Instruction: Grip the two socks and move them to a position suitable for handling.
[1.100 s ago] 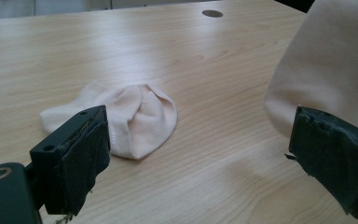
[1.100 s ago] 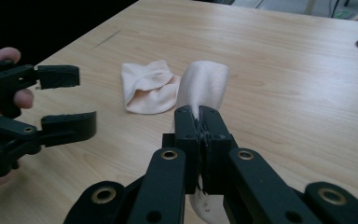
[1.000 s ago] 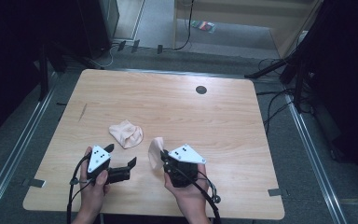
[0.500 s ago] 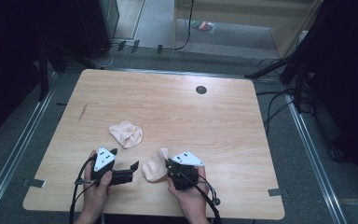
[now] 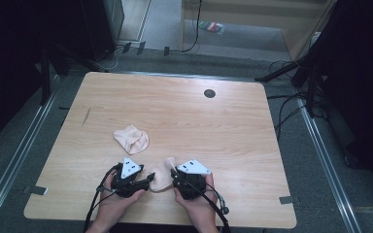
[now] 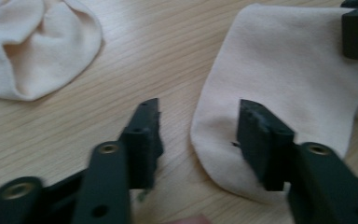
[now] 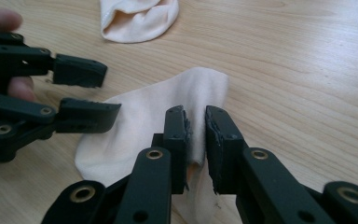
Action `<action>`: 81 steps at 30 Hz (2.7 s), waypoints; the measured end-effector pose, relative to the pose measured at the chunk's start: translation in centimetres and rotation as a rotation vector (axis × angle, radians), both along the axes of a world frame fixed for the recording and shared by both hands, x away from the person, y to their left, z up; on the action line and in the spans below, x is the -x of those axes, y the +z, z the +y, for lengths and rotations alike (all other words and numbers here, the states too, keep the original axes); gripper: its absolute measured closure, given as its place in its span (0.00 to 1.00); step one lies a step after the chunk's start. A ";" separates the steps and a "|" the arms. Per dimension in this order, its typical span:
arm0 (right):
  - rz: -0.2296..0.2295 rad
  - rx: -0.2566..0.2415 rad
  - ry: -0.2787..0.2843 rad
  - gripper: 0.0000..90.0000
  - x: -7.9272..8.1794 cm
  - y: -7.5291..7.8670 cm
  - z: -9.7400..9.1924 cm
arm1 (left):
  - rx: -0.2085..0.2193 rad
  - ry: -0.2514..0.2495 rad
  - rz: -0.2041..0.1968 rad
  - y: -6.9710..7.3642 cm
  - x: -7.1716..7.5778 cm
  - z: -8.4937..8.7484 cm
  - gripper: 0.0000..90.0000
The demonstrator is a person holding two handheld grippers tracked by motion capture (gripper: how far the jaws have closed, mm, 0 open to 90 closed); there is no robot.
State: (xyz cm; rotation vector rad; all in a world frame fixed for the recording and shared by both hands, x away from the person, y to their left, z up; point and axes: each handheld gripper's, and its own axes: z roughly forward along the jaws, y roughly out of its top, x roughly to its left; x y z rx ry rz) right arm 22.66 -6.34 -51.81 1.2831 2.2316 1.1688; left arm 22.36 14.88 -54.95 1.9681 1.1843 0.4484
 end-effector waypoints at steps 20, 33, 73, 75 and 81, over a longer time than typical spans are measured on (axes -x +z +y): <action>0.085 -0.121 0.031 0.54 -1.1 0.4 -4.1 | 0.069 -0.018 0.058 -0.1 -1.0 2.0 1.00; 0.148 -0.020 0.045 0.94 -0.2 -2.2 -2.7 | 0.084 -0.027 0.056 -0.1 -1.0 2.2 1.00; -0.001 -0.136 0.182 0.76 -1.9 -0.7 -1.0 | 0.086 -0.028 0.055 -0.2 -1.2 2.5 1.00; 0.029 -0.142 0.194 0.76 -2.4 -1.3 -0.4 | 0.085 -0.027 0.055 -0.2 -1.2 2.5 1.00; 0.089 -0.119 0.163 0.65 -2.9 -2.5 1.3 | 0.084 -0.034 0.053 -0.3 -1.2 2.4 1.00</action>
